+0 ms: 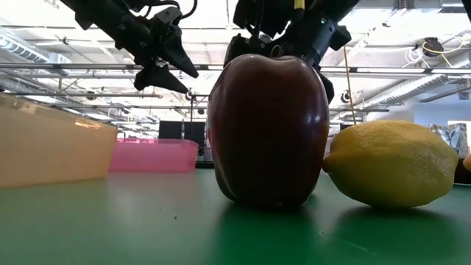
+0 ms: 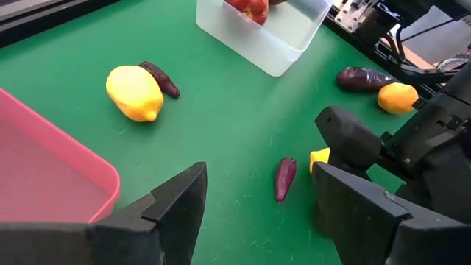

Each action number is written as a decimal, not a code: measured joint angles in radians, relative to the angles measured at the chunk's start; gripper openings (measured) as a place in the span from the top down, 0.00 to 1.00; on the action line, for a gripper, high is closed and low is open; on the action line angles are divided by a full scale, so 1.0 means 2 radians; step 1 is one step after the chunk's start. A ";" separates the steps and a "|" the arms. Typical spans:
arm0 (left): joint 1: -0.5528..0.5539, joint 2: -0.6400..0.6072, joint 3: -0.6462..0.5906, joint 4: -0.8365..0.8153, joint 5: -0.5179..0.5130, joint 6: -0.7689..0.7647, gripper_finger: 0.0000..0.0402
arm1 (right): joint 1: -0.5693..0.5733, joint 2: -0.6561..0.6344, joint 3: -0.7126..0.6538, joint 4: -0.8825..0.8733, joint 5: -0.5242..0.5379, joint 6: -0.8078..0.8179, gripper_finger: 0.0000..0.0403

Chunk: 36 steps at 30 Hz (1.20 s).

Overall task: Sort produce into baskets
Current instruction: Put the apple into the transparent bin

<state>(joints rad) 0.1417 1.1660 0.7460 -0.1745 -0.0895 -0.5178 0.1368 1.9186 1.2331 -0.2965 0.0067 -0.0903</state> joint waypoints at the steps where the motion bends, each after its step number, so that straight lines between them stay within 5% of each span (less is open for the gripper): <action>1: 0.000 0.000 0.000 0.000 0.000 0.000 0.37 | 0.000 0.000 0.000 0.000 0.000 0.000 0.19; 9: 0.000 0.000 0.000 0.000 0.000 0.001 0.37 | -0.006 -0.016 0.000 -0.032 -0.002 0.013 0.34; 21: 0.002 0.000 0.000 0.006 -0.023 0.004 0.37 | -0.076 -0.146 0.000 -0.131 0.019 0.008 0.33; 31: 0.001 0.000 0.000 0.006 -0.034 0.000 0.37 | -0.192 -0.249 -0.005 -0.366 0.086 0.144 0.33; 36: 0.002 0.000 0.000 0.010 -0.035 0.000 0.37 | -0.240 -0.288 -0.049 -0.389 0.115 0.212 0.33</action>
<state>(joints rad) 0.1448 1.1660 0.7464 -0.1553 -0.1593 -0.5186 -0.3424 1.3427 1.1346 -1.0744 0.2375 0.3345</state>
